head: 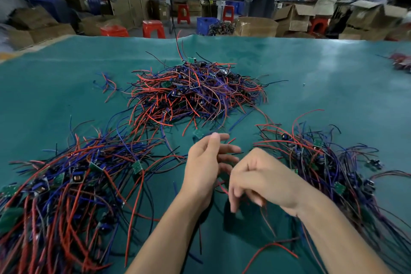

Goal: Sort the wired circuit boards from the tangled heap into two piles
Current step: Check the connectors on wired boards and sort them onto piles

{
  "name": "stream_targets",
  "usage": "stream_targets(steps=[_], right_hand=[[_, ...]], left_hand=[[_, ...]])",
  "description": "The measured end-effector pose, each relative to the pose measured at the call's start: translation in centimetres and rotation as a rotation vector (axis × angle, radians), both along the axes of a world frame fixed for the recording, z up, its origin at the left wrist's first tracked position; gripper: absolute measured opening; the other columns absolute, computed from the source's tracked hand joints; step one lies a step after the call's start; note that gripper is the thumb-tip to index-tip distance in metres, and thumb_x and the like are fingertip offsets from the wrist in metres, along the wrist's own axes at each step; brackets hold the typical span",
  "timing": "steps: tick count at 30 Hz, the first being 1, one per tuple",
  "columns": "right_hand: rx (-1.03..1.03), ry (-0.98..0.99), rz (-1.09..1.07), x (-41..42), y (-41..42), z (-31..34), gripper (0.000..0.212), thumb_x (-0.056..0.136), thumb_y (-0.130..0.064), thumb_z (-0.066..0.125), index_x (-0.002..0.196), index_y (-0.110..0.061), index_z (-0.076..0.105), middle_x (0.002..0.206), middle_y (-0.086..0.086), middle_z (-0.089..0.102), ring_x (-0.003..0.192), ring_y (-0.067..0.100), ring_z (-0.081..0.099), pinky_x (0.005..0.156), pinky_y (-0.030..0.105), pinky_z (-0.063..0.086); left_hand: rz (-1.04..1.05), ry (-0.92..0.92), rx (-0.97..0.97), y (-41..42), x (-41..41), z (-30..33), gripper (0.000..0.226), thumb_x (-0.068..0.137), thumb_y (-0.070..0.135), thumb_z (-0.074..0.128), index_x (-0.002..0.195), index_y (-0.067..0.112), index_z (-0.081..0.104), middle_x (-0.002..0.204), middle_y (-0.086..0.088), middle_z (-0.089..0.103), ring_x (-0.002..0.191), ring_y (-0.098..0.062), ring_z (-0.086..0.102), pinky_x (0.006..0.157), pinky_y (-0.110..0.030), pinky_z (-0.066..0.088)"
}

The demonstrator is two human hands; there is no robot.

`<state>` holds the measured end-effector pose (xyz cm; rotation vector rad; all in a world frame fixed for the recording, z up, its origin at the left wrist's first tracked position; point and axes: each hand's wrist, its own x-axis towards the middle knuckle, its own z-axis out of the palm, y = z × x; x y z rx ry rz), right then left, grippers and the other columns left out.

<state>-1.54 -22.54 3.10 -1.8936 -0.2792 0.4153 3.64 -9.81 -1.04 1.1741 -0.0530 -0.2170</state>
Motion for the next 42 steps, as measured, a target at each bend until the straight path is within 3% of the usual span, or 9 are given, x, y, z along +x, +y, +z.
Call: stream_targets(steps=[3,7,12,18,23,28,32,38,42], right_hand=[[-0.04,0.091,0.109,-0.1,-0.4,0.0,0.019,0.075,-0.015,0.058,0.069,0.0,0.069,0.077,0.012,0.078,0.041,0.017,0.047,0.043,0.024,0.034],[-0.075,-0.048,-0.191,0.6,-1.9,-0.4,0.019,0.09,-0.021,0.075,0.073,-0.014,0.07,0.064,0.012,0.07,0.048,0.019,0.057,0.042,0.023,0.036],[-0.182,-0.249,-0.299,1.0,-0.4,-1.8,0.024,0.078,-0.038,0.079,0.083,-0.016,0.072,0.062,0.003,0.068,0.051,0.013,0.055,0.054,0.034,0.048],[-0.136,-0.289,-0.361,1.2,0.8,-2.6,0.013,0.081,-0.022,0.071,0.075,-0.01,0.071,0.062,0.014,0.06,0.058,0.015,0.043,0.058,0.043,0.039],[-0.192,-0.368,-0.578,1.5,-0.1,-2.2,0.021,0.069,-0.031,0.067,0.054,-0.018,0.061,0.043,-0.008,0.047,0.045,0.005,0.038,0.049,0.019,0.032],[-0.387,-0.389,-0.569,1.7,-0.5,-2.8,0.018,0.074,-0.024,0.073,0.059,-0.018,0.065,0.047,-0.009,0.058,0.049,0.009,0.048,0.056,0.026,0.044],[-0.452,-0.345,-0.543,1.8,0.4,-3.6,0.016,0.069,-0.043,0.061,0.058,-0.031,0.062,0.056,-0.006,0.064,0.064,0.022,0.061,0.067,0.036,0.053],[-0.47,-0.334,-0.556,2.3,0.1,-4.3,0.015,0.067,-0.048,0.056,0.063,-0.035,0.064,0.059,-0.01,0.064,0.063,0.016,0.058,0.062,0.031,0.048],[-0.546,-0.364,-0.638,2.8,0.7,-4.7,0.03,0.069,-0.056,0.052,0.07,-0.029,0.066,0.066,-0.01,0.066,0.074,0.019,0.062,0.063,0.029,0.043]], left_hand=[[0.018,-0.043,0.074,-0.1,-0.1,-0.1,0.035,0.108,0.024,0.036,0.101,0.005,0.066,0.063,-0.005,0.065,0.047,-0.01,0.054,0.043,-0.017,0.04],[-0.019,-0.107,0.169,-0.3,-0.2,-0.2,0.03,0.108,0.016,0.036,0.107,0.005,0.064,0.071,-0.008,0.066,0.048,-0.012,0.052,0.042,-0.021,0.038],[-0.029,-0.129,0.13,-0.3,-0.3,-0.4,0.028,0.107,0.017,0.039,0.113,0.01,0.065,0.105,-0.008,0.076,0.1,-0.029,0.071,0.087,-0.04,0.056],[-0.079,-0.167,0.102,-0.7,-0.8,-0.1,0.028,0.107,0.021,0.04,0.121,0.014,0.064,0.111,0.0,0.075,0.107,-0.014,0.069,0.089,-0.026,0.054],[0.499,-0.513,0.847,0.6,-0.2,-0.6,0.028,0.098,0.029,0.052,0.116,0.018,0.069,0.136,-0.003,0.056,0.126,-0.018,0.046,0.11,-0.038,0.038],[0.227,-0.485,1.477,0.6,0.0,-1.8,0.057,0.098,0.037,0.045,0.151,0.021,0.033,0.163,-0.016,0.011,0.147,-0.031,0.015,0.118,-0.042,0.018],[0.233,-0.53,1.468,0.7,0.0,-1.9,0.052,0.096,0.041,0.048,0.141,0.015,0.047,0.151,-0.01,0.034,0.136,-0.029,0.036,0.111,-0.039,0.028],[0.212,-0.45,1.519,0.5,0.5,-2.2,0.061,0.098,0.049,0.04,0.153,0.023,0.031,0.163,-0.02,0.005,0.143,-0.035,0.018,0.115,-0.044,0.022],[0.251,-0.469,1.506,0.6,0.4,-2.2,0.053,0.098,0.045,0.044,0.144,0.021,0.045,0.152,-0.013,0.029,0.136,-0.033,0.028,0.111,-0.043,0.028]])
